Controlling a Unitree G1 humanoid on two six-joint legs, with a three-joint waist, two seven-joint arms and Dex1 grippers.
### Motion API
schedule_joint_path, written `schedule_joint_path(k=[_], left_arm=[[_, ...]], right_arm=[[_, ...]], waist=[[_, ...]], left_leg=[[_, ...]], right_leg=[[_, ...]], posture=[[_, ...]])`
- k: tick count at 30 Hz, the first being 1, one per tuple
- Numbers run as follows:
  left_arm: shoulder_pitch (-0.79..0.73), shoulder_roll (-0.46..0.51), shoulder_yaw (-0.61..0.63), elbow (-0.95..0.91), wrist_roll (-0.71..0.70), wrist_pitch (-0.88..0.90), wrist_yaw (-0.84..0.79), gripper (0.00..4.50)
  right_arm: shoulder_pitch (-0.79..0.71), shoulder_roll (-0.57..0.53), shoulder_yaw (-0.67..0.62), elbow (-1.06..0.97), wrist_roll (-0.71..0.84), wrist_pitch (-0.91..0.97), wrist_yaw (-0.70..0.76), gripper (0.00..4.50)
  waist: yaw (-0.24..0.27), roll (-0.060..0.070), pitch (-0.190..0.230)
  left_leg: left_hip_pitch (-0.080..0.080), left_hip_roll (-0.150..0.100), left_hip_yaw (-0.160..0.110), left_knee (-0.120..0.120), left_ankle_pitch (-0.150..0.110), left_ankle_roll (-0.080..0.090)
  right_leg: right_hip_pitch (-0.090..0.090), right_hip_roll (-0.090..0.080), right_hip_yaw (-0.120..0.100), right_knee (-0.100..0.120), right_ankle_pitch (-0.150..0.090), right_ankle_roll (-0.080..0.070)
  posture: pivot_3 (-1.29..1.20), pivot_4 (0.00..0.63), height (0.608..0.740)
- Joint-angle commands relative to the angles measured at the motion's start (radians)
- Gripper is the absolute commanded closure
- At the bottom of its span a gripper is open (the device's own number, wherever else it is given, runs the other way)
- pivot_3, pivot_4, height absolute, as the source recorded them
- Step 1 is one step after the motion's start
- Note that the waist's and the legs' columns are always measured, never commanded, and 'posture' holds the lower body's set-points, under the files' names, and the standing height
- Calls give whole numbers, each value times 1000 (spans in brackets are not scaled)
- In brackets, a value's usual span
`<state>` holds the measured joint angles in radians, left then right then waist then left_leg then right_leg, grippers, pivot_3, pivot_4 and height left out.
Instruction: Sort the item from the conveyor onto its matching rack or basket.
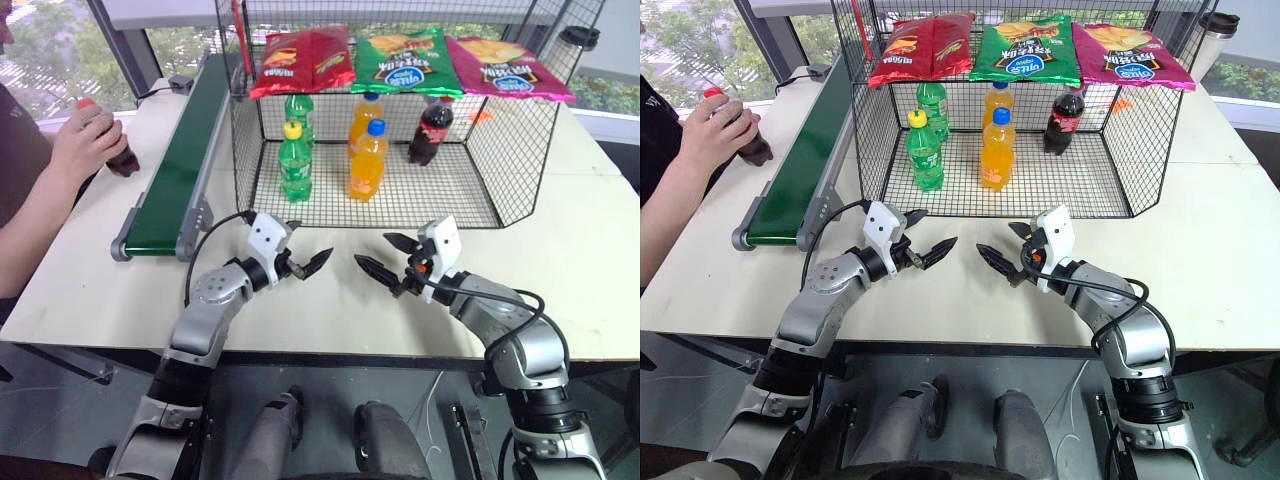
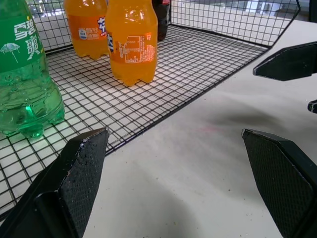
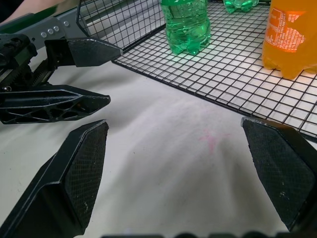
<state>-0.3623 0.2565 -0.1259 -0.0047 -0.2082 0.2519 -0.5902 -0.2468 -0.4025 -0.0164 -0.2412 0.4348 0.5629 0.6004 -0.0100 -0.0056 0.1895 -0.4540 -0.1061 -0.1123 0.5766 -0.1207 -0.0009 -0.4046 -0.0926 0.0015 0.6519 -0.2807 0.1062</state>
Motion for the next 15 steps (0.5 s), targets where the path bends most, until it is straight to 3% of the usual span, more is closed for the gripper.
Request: schedule_joint_path(k=[1, 15], left_arm=[[0, 5, 23, -50, -19, -16, -7, 0], [-3, 1, 20, -54, -1, -22, 16, 0]], right_arm=[[-23, -1, -8, -24, 12, -9, 6, 91], [-18, -7, -6, -37, 15, -7, 16, 91]], waist=[[0, 0, 0], [0, 0, 0]], left_leg=[[0, 0, 0, 0, 0, 0], [0, 0, 0, 0, 0, 0]], right_leg=[[0, 0, 0, 0, 0, 0], [0, 0, 0, 0, 0, 0]], posture=[[0, 150, 738], [0, 150, 738]])
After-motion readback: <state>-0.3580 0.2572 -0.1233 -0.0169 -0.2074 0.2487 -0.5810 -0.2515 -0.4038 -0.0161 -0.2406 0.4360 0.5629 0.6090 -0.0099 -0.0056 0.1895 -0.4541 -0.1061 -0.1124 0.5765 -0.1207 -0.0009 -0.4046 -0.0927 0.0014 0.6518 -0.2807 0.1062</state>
